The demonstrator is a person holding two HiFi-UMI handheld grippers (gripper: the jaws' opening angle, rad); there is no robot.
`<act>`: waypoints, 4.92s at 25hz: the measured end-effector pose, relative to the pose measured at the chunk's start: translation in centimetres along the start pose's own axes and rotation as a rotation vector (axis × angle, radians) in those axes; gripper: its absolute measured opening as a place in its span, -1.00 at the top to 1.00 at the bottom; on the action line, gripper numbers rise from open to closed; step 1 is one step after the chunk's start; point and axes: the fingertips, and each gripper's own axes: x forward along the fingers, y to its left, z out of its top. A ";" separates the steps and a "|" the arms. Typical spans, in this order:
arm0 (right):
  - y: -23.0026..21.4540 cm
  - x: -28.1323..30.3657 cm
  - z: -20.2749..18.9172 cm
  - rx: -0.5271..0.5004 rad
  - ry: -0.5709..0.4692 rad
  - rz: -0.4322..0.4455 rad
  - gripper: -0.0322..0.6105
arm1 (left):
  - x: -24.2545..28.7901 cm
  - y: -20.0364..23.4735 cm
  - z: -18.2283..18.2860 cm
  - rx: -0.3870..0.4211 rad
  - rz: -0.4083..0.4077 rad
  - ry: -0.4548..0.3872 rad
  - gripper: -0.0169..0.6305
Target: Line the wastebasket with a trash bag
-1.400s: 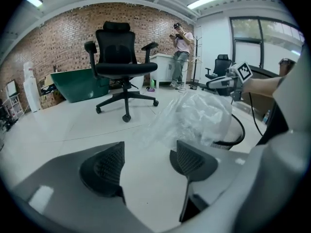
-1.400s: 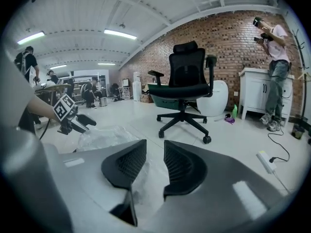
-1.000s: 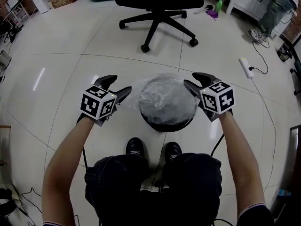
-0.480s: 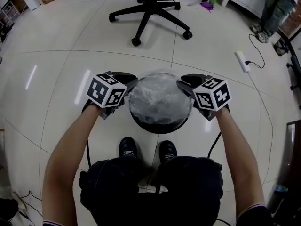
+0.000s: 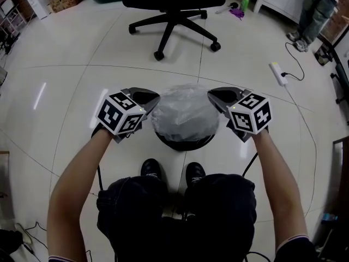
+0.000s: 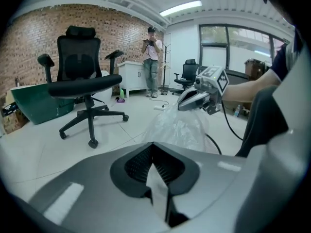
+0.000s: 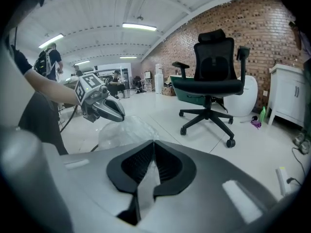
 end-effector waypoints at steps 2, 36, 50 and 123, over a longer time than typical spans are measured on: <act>1.2 -1.3 0.4 -0.019 -0.021 0.006 0.88 | -1.4 -1.5 0.1 0.019 -0.014 -0.008 0.91; 9.5 -3.5 -16.0 -0.003 0.199 0.172 0.86 | 1.5 -15.1 -14.5 -0.080 -0.122 0.232 0.91; 6.3 0.3 -17.3 0.101 0.201 0.149 0.84 | 5.9 -13.0 -16.4 -0.123 -0.136 0.236 0.89; -8.1 4.5 -9.9 0.170 0.104 -0.141 0.89 | 5.3 1.1 -13.4 -0.304 -0.034 0.131 0.91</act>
